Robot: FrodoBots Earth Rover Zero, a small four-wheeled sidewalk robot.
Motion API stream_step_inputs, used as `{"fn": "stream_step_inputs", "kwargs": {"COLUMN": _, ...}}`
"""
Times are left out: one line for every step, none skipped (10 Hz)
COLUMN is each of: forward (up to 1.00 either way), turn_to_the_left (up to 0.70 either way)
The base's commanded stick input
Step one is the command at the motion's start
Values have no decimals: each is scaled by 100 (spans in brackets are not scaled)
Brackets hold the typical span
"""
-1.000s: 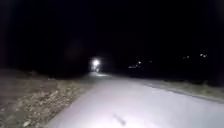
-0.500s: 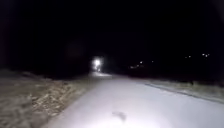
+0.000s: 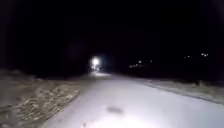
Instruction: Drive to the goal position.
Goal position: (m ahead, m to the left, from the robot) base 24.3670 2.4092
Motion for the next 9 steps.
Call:
{"fn": "stream_step_inputs", "kwargs": {"forward": 100, "turn_to_the_left": 16}}
{"fn": "stream_step_inputs", "kwargs": {"forward": 100, "turn_to_the_left": 40}}
{"fn": "stream_step_inputs", "kwargs": {"forward": 100, "turn_to_the_left": 0}}
{"fn": "stream_step_inputs", "kwargs": {"forward": 100, "turn_to_the_left": 0}}
{"fn": "stream_step_inputs", "kwargs": {"forward": 100, "turn_to_the_left": 0}}
{"fn": "stream_step_inputs", "kwargs": {"forward": 100, "turn_to_the_left": 0}}
{"fn": "stream_step_inputs", "kwargs": {"forward": 100, "turn_to_the_left": 0}}
{"fn": "stream_step_inputs", "kwargs": {"forward": 100, "turn_to_the_left": 0}}
{"fn": "stream_step_inputs", "kwargs": {"forward": 100, "turn_to_the_left": 0}}
